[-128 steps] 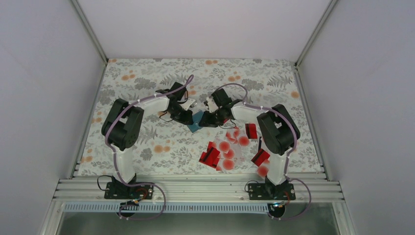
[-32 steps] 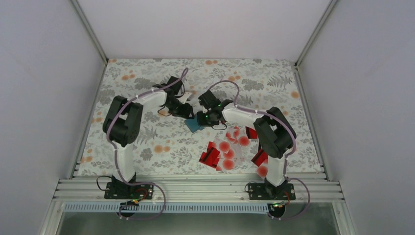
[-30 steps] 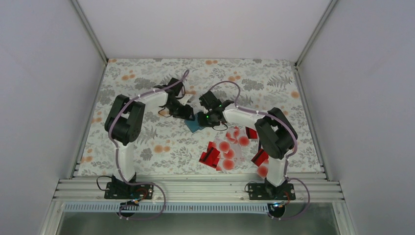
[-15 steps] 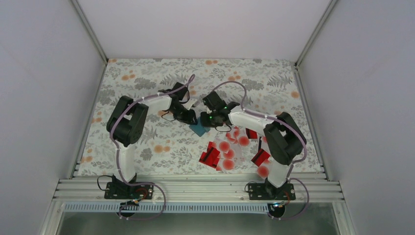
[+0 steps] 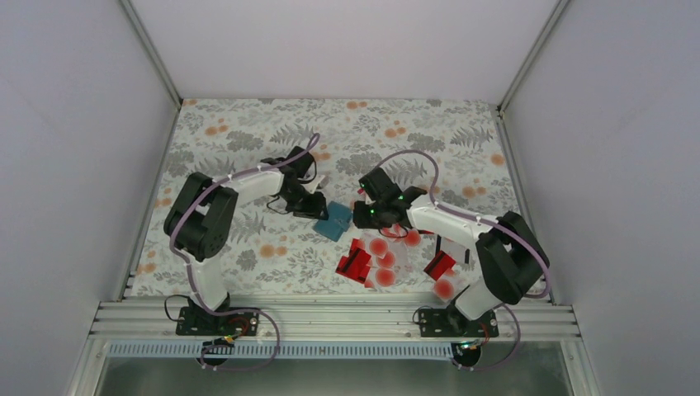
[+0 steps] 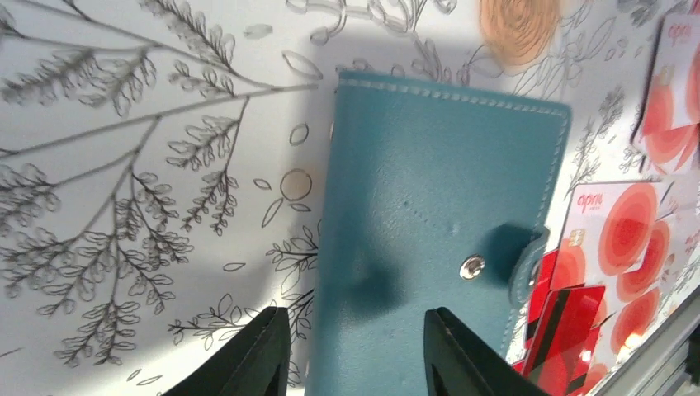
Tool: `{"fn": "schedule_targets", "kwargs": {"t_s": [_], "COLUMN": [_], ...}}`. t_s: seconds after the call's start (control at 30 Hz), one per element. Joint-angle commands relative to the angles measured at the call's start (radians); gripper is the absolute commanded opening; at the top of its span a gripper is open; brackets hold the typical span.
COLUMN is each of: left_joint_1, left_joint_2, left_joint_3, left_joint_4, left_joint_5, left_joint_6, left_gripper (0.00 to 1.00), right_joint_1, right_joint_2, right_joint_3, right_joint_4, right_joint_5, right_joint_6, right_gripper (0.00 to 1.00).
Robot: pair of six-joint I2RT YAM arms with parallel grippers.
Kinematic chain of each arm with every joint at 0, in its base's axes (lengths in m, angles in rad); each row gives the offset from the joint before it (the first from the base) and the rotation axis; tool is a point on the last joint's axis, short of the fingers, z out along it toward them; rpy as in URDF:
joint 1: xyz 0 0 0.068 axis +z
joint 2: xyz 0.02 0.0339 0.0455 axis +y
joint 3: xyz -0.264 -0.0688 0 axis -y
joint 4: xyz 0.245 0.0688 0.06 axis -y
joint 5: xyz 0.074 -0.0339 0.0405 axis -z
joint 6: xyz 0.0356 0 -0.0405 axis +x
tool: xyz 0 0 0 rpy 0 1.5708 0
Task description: Put the credit cards into the card holder
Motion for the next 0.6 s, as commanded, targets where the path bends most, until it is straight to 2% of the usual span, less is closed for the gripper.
{"fn": "schedule_targets", "kwargs": {"t_s": [0.0, 0.27, 0.57], "left_joint_1": [-0.002, -0.002, -0.002], "left_joint_2": [-0.039, 0.017, 0.040], "left_joint_3": [0.061, 0.082, 0.017], "left_joint_4": [-0.016, 0.013, 0.057], "left_joint_5": [-0.043, -0.010, 0.073], "left_joint_6": [0.006, 0.120, 0.174], "left_gripper": [0.45, 0.47, 0.41], "right_joint_1": [0.012, 0.012, 0.012], "right_joint_2": [-0.021, -0.026, -0.005], "right_joint_3": [-0.051, -0.113, -0.170], "right_joint_4": [0.046, 0.197, 0.291], "right_joint_5": [-0.062, -0.179, -0.182], "right_joint_6": [0.039, 0.067, 0.137], "right_gripper": [0.18, 0.18, 0.18]}}
